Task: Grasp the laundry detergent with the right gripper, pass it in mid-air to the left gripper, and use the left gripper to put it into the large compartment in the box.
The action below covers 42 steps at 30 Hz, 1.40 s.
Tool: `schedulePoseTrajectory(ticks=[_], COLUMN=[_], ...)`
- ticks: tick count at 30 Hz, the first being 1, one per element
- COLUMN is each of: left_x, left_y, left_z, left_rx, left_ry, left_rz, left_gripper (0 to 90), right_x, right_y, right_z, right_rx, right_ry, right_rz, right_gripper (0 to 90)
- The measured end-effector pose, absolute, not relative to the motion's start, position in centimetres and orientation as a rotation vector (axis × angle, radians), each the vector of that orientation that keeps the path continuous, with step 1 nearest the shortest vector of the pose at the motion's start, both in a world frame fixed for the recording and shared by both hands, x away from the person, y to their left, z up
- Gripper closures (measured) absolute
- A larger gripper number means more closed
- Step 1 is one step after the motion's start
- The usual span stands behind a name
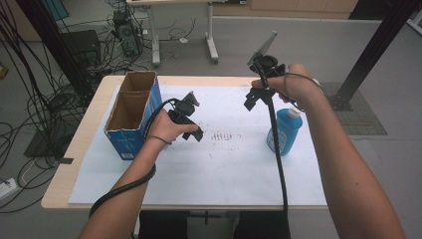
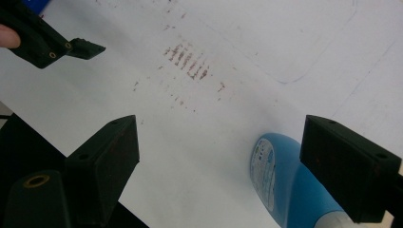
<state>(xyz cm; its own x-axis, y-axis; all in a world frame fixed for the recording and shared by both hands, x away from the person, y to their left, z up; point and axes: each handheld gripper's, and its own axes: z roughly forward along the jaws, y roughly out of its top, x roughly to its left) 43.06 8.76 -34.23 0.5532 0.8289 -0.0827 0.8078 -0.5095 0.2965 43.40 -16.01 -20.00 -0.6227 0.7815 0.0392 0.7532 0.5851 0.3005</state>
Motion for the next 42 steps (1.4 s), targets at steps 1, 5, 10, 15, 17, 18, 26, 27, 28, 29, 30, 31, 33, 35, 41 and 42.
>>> schedulePoseTrajectory(ticks=[1,5,10,15,17,18,26,27,28,29,30,31,33,35,41,42], left_x=[43.1,43.2,43.2,43.3,43.3,43.3,43.1,43.1,43.1,43.1,43.1,43.1,43.1,43.1,43.0,43.0], left_y=[8.8,8.7,8.7,8.9,9.1,9.1,9.1,9.1,9.1,9.1,9.1,9.1,9.1,9.1,9.2,9.3], left_z=[-34.2,-34.1,-33.8,-33.9,-33.9,-33.9,-34.1,-34.1,-34.2,-34.2,-34.2,-34.2,-34.4,-34.5,-34.6,-34.6], left_rx=[2.491,2.483,2.483,2.478,2.47,2.469,2.458,2.458,2.461,2.462,2.462,2.459,2.466,2.466,2.462,2.46], left_ry=[1.353,1.351,1.351,1.368,1.37,1.371,1.367,1.367,1.364,1.363,1.363,1.367,1.363,1.366,1.366,1.366], left_rz=[0.1,0.084,0.096,0.096,0.091,0.092,0.071,0.071,0.067,0.07,0.072,0.071,0.07,0.061,0.059,0.058], left_gripper=[12.3,12.3,12.3,12.3,12.3,12.3,12.3,12.3,12.3,12.4,12.3,12.3,12.3,12.3,12.3,12.3], right_x=[43.4,42.8,41.7,40.3,39.7,39.3,37.7,37.7,37.5,37.3,37.1,37.1,36.8,36.7,36.4,36.3], right_y=[-16.0,-16.4,-17.0,-17.2,-17.3,-17.4,-18.1,-18.1,-18.2,-18.2,-18.3,-18.3,-18.4,-18.6,-18.9,-18.9], right_z=[-20.0,-19.8,-19.9,-20.6,-21.1,-21.4,-23.0,-23.0,-23.3,-23.5,-23.7,-23.7,-24.1,-24.5,-26.1,-26.3], right_rx=[1.316,1.293,1.266,1.212,1.201,1.193,1.195,1.195,1.192,1.194,1.192,1.192,1.195,1.2,1.235,1.24], right_ry=[2.709,2.71,2.686,2.691,2.688,2.683,2.646,2.646,2.643,2.643,2.641,2.641,2.633,2.631,2.631,2.627], right_rz=[0.443,0.484,0.577,0.613,0.623,0.628,0.667,0.667,0.672,0.674,0.674,0.674,0.684,0.681,0.674,0.667], right_gripper=[12.7,12.7,12.5,12.4,12.1,12.2,12.2,12.2,12.2,12.2,12.2,12.2,12.2,12.2,12.2,12.3])
